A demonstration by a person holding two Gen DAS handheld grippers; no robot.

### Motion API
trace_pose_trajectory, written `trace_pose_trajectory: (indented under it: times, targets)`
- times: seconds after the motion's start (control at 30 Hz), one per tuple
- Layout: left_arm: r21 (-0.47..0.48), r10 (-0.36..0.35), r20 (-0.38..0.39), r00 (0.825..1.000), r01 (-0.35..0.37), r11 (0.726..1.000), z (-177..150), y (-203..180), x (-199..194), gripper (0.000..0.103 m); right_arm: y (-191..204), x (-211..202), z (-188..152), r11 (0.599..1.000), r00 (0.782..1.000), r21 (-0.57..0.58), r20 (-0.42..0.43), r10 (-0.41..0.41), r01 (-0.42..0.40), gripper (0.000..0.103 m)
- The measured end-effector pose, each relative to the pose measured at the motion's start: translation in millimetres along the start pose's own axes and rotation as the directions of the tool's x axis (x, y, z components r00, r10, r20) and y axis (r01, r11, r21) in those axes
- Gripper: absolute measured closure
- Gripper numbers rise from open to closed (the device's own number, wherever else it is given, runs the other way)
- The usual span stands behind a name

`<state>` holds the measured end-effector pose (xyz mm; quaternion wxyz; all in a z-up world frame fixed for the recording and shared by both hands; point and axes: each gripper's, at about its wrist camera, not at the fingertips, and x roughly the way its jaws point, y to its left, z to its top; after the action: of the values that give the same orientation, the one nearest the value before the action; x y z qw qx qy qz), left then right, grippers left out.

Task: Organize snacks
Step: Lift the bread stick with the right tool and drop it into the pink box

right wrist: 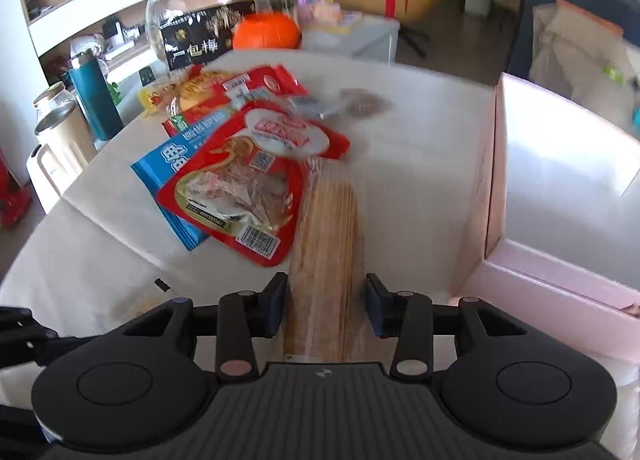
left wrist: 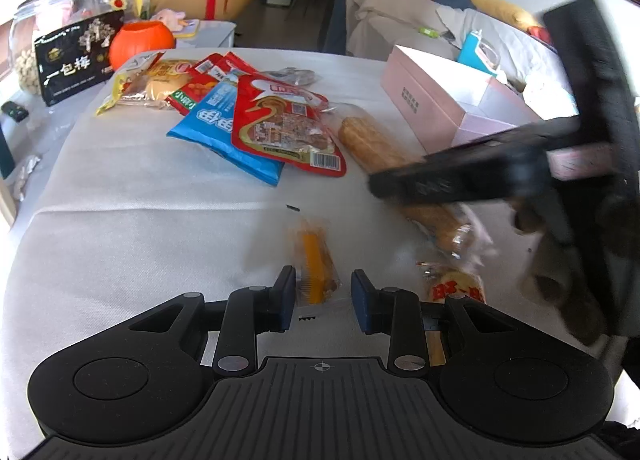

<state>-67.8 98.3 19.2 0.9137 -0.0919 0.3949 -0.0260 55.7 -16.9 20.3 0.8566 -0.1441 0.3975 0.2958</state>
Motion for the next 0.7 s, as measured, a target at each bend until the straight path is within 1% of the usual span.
trace_pose_trajectory:
  times: [0.03,0.13,0.17,0.27,0.3,0.37,0.43,0.47,0.5,0.57,0.63,0.7]
  targets:
    - [0.002,0.001,0.001,1.0,-0.001,1.0,-0.4,-0.4,-0.1,0.068,1.6,-7.4,-3.2,1.0,1.0,-0.012,0.005,0.001,-0.001,0.074]
    - [0.021,0.009,0.012,1.0,-0.009,1.0,-2.7,-2.6,-0.6,0.068,-5.8,-38.7,-15.1,0.997,0.997,0.005,0.023,0.08,-0.08,0.075]
    - [0.033,0.013,0.015,1.0,-0.013,0.999,-3.5,-4.1,-0.7,0.068,-10.6,-50.2,-18.6,0.995,0.995,0.019,0.029,0.095,-0.095,0.075]
    - [0.069,0.03,0.012,0.999,-0.031,0.997,-3.7,-10.1,-0.5,0.068,-27.4,-88.0,-26.8,0.992,0.99,0.056,0.086,0.107,-0.112,0.075]
    - [0.067,0.024,0.005,1.0,-0.025,0.997,-1.4,-10.8,-0.4,0.069,-33.6,-101.9,-28.0,0.991,0.988,0.068,0.113,0.103,-0.112,0.075]
    - [0.044,-0.037,0.012,0.999,0.037,0.998,6.0,-10.6,-3.9,0.071,-46.8,-128.8,-27.2,0.99,0.981,0.092,0.17,0.09,-0.107,0.076]
    - [0.053,-0.089,0.054,0.995,0.087,0.995,23.0,-17.1,-12.2,0.074,-63.0,-157.4,-20.2,0.988,0.969,0.118,0.236,0.067,-0.097,0.076]
    - [0.068,-0.112,0.077,0.991,0.107,0.992,36.5,-22.7,-16.8,0.075,-71.8,-171.9,-15.0,0.988,0.961,0.128,0.273,0.048,-0.086,0.076]
    - [0.089,-0.144,0.105,0.984,0.135,0.987,54.1,-30.4,-22.2,0.077,-80.8,-184.7,-8.5,0.988,0.951,0.138,0.308,0.021,-0.067,0.076]
    - [0.125,-0.205,0.158,0.966,0.186,0.975,87.6,-45.2,-29.9,0.079,-98.3,-204.7,6.9,0.986,0.93,0.167,0.364,-0.052,-0.011,0.075]
    - [0.163,-0.243,0.208,0.947,0.212,0.964,119.7,-63.1,-31.8,0.079,-116.2,-213.5,25.5,0.98,0.917,0.2,0.385,-0.1,0.022,0.075]
    - [0.187,-0.266,0.258,0.929,0.222,0.957,146.8,-78.7,-27.7,0.079,-132.7,-213.2,43.8,0.972,0.916,0.234,0.381,-0.125,0.035,0.075]
